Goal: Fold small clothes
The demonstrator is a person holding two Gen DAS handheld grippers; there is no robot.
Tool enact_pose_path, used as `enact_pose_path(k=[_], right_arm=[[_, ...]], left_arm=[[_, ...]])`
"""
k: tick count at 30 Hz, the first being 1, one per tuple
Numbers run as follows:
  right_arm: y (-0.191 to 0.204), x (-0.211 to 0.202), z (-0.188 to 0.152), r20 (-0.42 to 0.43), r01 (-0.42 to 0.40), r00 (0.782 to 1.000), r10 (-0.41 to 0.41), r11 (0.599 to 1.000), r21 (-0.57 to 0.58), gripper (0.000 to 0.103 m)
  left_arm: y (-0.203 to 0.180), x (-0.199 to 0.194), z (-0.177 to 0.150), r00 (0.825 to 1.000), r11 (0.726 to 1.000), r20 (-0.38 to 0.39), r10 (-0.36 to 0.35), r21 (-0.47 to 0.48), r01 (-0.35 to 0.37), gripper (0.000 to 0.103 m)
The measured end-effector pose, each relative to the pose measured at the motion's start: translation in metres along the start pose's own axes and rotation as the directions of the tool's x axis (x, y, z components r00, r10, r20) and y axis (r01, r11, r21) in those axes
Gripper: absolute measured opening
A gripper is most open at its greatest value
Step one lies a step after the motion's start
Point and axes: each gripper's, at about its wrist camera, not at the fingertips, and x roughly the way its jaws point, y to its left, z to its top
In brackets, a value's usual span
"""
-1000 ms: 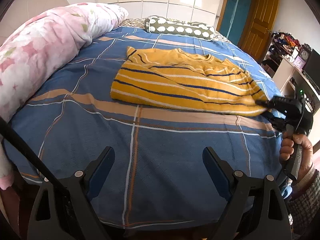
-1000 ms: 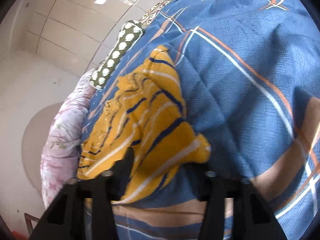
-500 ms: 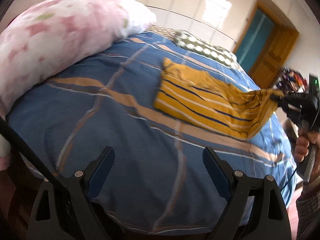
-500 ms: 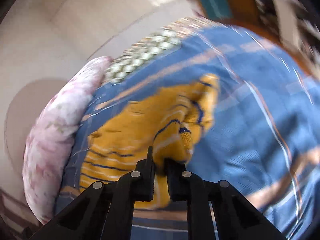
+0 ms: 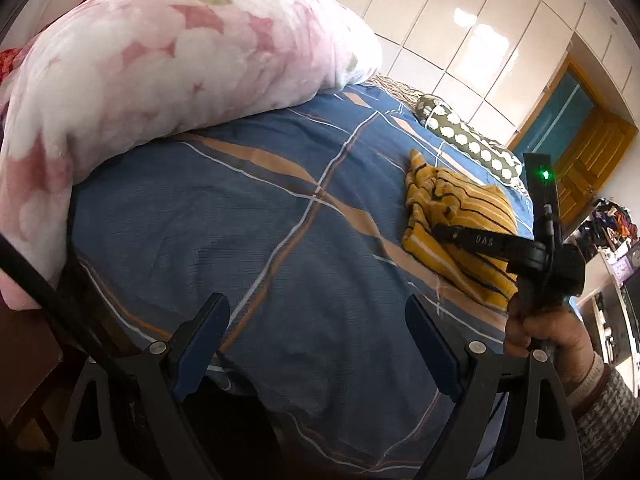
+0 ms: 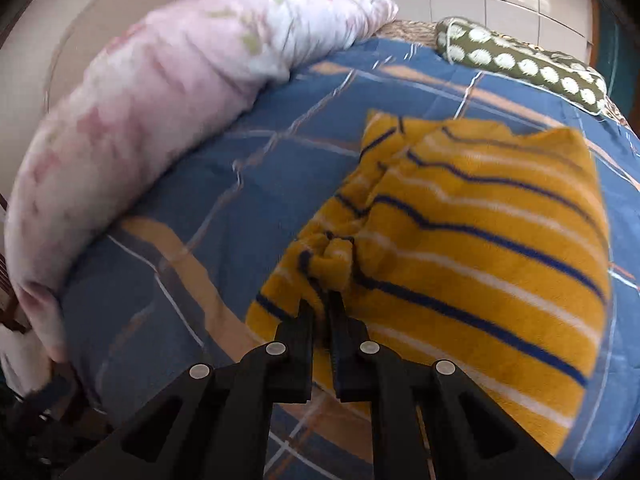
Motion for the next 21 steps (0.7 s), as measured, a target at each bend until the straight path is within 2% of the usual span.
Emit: enact_pose_path(k=[4,7,9,12,15,18,20,21], right_arm=[[0.0,-0.02,0.001,0.035,-0.017,0.999,0.018,1.0,-0.016,0.008],[0.008,-0.04,0.008,0.074,-0.068,0.995,0.07,0.997,-0.026,0.008],[0.017,-0.041,0.007,0.057,-0.119,0.991,0.122,0.991,-0.055,0.004],[0.025,-0.022,-0.001,0.023,-0.083,0.996,0.085,0.992,-0.09,0.004],[0.005,0.003,-0.005,-0.049,-0.141,0.989,0.142,0.99,0.013,0.007],[-0.011,-0.013,-0.007,-0.049,-0.249,0.966,0.253,0.965,0.081,0.007],[-0.023,-0.042,-0.005,0.022,-0.266,0.964,0.265,0.96,0.086,0.012],[-0.03,-0.058,0.001,0.07,-0.244,0.969,0.239,0.966,0.084,0.023]], left_arm=[[-0.001,0.004,0.0,1.0,1.0,-0.003,0.005,0.006,-0.005,0.088],[0.0,0.005,0.001,1.0,1.0,0.0,0.01,-0.001,-0.01,0.089],[0.0,0.006,0.001,1.0,1.0,0.003,0.019,-0.01,-0.019,0.088],[-0.001,0.007,0.001,0.999,0.999,-0.002,0.034,-0.009,-0.034,0.088],[-0.005,0.005,0.003,0.999,0.999,0.001,0.043,0.016,-0.043,0.088],[-0.01,0.005,0.009,0.999,0.998,0.014,0.042,0.046,-0.042,0.088],[-0.014,0.006,0.014,0.999,0.997,0.029,0.045,0.055,-0.046,0.089],[-0.015,0.007,0.015,0.998,0.997,0.032,0.047,0.056,-0.049,0.089]])
